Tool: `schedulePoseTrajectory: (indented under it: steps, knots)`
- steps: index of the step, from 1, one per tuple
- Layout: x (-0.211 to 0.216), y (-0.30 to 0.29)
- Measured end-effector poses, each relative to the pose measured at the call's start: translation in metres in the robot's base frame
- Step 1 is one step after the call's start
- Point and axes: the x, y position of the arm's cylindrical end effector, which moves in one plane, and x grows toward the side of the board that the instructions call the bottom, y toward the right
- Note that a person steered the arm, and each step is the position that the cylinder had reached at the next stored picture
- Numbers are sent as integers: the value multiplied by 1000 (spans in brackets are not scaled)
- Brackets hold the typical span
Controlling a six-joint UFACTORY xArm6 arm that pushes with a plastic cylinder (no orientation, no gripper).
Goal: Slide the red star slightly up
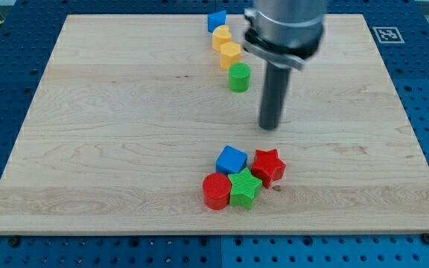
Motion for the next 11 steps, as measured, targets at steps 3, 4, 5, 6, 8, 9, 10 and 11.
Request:
schedulePoseTrajectory:
  steps: [3,4,5,6,8,9,10,11]
  knots:
    - [133,34]
    - [125,-18]
    - [103,-33]
    - [88,-32]
    - [58,-4]
    - [40,6]
    - [21,3]
    - [15,-15]
